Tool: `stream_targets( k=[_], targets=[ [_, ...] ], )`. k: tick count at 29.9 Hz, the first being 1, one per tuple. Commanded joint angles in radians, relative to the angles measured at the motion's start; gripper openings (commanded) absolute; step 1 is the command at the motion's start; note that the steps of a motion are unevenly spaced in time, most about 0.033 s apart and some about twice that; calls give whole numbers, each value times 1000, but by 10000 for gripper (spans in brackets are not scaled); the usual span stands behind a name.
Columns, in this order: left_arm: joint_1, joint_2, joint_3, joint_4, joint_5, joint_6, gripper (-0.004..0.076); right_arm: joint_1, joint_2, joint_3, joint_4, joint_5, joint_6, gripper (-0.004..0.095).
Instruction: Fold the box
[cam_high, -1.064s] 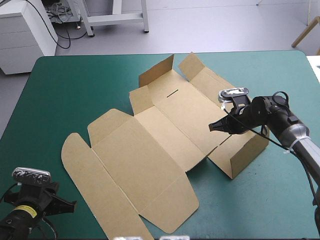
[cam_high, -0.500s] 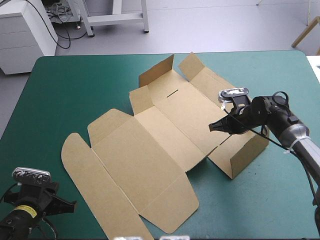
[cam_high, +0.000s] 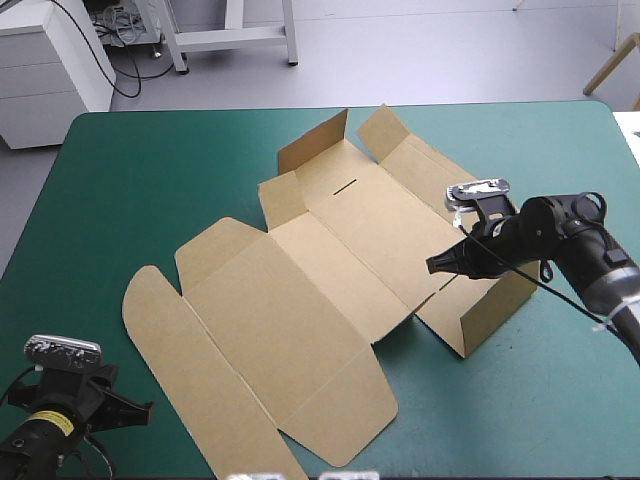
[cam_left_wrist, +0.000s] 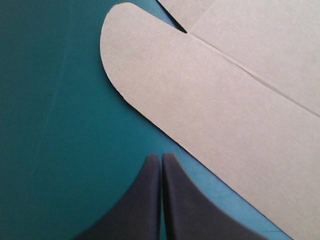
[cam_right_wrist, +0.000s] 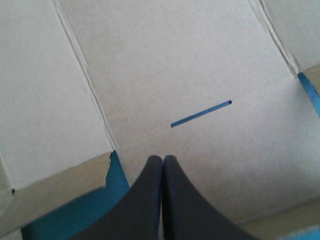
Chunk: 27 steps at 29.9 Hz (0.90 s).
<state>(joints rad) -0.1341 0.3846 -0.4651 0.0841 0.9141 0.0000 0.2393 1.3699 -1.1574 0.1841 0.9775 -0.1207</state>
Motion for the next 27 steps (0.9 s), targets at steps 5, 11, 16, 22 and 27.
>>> stream_targets(
  k=[5, 11, 16, 22, 27],
  targets=[
    [3, 11, -35, -4, -53, 0, -10, -2, -172, -31, 6, 132, -9, -19],
    [3, 11, -35, -4, -53, 0, -10, -2, -305, -27, 28, 226, -9, -19],
    [3, 11, -35, -4, -54, 0, -10, -2, -427, -27, 162, 226, -18, -19],
    [3, 11, -35, -4, -56, 0, -10, -2, -528, 12, 181, 226, -9, -19],
    [3, 11, -35, -4, -56, 0, -10, -2, -557, 101, 179, 226, -9, -19]
  ],
)
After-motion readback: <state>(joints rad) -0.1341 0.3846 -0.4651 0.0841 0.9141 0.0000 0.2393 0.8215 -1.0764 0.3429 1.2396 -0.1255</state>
